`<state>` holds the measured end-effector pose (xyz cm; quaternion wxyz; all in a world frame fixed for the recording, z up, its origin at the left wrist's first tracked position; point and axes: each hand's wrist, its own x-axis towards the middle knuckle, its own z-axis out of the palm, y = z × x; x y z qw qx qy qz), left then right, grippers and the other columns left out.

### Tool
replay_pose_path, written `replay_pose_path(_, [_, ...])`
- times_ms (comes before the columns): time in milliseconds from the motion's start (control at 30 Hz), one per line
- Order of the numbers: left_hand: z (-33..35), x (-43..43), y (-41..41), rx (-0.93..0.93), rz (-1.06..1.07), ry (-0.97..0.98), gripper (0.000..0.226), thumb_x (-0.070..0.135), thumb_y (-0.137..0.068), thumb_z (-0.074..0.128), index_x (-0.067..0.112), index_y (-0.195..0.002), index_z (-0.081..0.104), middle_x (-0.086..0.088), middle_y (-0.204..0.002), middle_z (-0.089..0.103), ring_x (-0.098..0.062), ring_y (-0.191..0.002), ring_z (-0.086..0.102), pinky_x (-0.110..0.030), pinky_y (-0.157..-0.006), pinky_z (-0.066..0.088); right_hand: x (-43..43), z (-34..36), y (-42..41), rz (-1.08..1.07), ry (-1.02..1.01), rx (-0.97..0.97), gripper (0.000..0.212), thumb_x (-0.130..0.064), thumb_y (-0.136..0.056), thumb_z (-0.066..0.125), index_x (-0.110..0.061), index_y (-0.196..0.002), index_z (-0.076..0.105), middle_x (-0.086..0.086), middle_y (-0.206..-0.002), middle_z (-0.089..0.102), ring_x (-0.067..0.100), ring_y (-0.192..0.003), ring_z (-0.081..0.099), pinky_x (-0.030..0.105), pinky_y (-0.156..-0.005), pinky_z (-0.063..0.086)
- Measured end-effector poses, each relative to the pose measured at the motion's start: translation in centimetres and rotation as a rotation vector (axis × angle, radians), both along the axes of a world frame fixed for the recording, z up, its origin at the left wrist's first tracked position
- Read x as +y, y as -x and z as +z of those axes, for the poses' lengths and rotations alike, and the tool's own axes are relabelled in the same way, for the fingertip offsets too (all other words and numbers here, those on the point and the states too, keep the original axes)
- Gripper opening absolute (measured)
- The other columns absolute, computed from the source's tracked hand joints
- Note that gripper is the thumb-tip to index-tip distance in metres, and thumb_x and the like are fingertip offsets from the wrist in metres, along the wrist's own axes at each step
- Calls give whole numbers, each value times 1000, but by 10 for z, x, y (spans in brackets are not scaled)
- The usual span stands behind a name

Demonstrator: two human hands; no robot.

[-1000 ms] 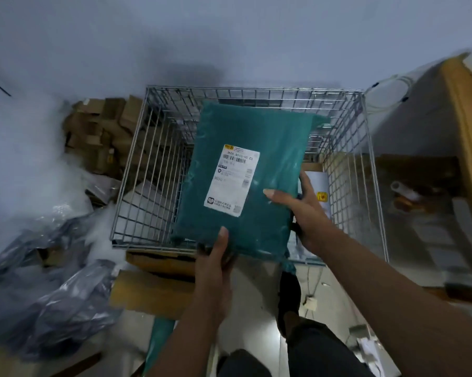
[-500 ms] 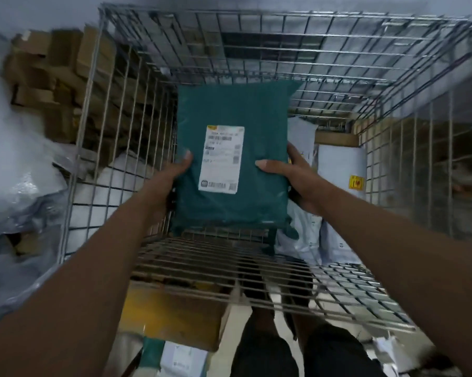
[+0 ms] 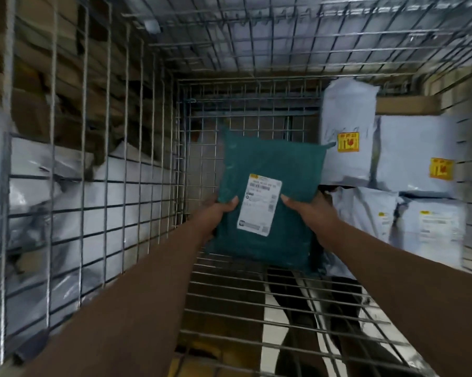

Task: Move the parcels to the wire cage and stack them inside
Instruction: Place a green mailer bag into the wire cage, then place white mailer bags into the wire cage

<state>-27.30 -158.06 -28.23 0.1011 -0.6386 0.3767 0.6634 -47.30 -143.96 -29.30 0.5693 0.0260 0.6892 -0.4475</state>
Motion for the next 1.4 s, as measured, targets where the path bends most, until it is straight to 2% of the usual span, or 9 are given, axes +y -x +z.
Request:
replay_pose_path(100, [-36, 7, 8, -45, -63, 19, 47, 42, -95, 73, 31, -140, 61, -3, -131, 72, -30, -115, 68, -52, -105, 52, 8, -30, -1, 18, -50, -21, 81, -15, -85, 86, -14, -154, 44, 1, -143, 61, 21, -123, 61, 33, -94, 57])
replay_pose_path(233, [-69, 18, 11, -133, -158, 49, 57, 43, -100, 66, 24, -151, 48, -4, -143, 62, -32, -126, 61, -54, -110, 48, 6, -54, -2, 56, -118, -29, 92, -8, -79, 90, -8, -153, 35, 9, -147, 58, 29, -131, 59, 53, -112, 48])
replay_pose_path(500, [-101, 49, 13, -174, -185, 35, 56, 29, -106, 59, 23, -158, 39, -9, -155, 52, -35, -137, 53, -53, -115, 45, 4, -74, 8, 166, -232, -1, 94, -1, -78, 89, -10, -150, 30, 6, -147, 56, 23, -126, 55, 34, -104, 43])
replay_pose_path(867, [-78, 33, 18, -114, -646, 47, 65, 23, -107, 56, 29, -163, 23, -6, -163, 41, -34, -147, 43, -51, -120, 38, 13, -54, -7, 244, -418, 75, 119, -9, -74, 88, -17, -163, 10, 9, -161, 40, 32, -147, 39, 46, -122, 37])
replay_pose_path(1000, [-40, 19, 29, -101, -617, 149, 59, 22, -104, 61, 20, -158, 38, -12, -148, 58, -33, -134, 56, -48, -112, 47, 6, -23, -17, 217, -350, 148, 94, -1, -78, 78, -14, -156, 26, 11, -139, 58, 34, -132, 55, 36, -92, 54])
replay_pose_path(1100, [5, 11, 47, -60, -496, 263, 52, 22, -102, 65, 18, -150, 48, -7, -123, 68, -29, -116, 66, -34, -83, 57, -7, 17, -18, 232, -247, 113, 73, 0, -88, 71, -16, -150, 37, 3, -121, 63, 21, -98, 66, 20, -58, 45])
replay_pose_path(1167, [41, 9, 59, -22, -417, 272, 42, 22, -101, 67, 15, -141, 58, -8, -122, 70, -28, -111, 68, -41, -86, 59, -16, 49, -15, 244, -203, 78, 56, -5, -91, 72, -18, -141, 52, 7, -122, 68, 16, -81, 64, 25, -63, 51])
replay_pose_path(1267, [106, 14, 69, 16, -382, 280, 11, 23, -101, 67, 20, -110, 72, -4, -107, 74, -25, -105, 68, -45, -97, 57, -24, 109, -8, 236, -121, 57, 30, -13, -91, 78, -14, -120, 69, 14, -116, 74, 24, -90, 70, 36, -81, 57])
replay_pose_path(1400, [205, 32, 68, 61, -237, 252, 23, 30, -102, 66, 17, -119, 73, -5, -114, 76, -25, -109, 70, -36, -90, 54, -21, 209, -5, 213, -14, 38, 22, -20, -92, 80, -14, -112, 73, 13, -113, 75, 26, -101, 74, 39, -89, 60])
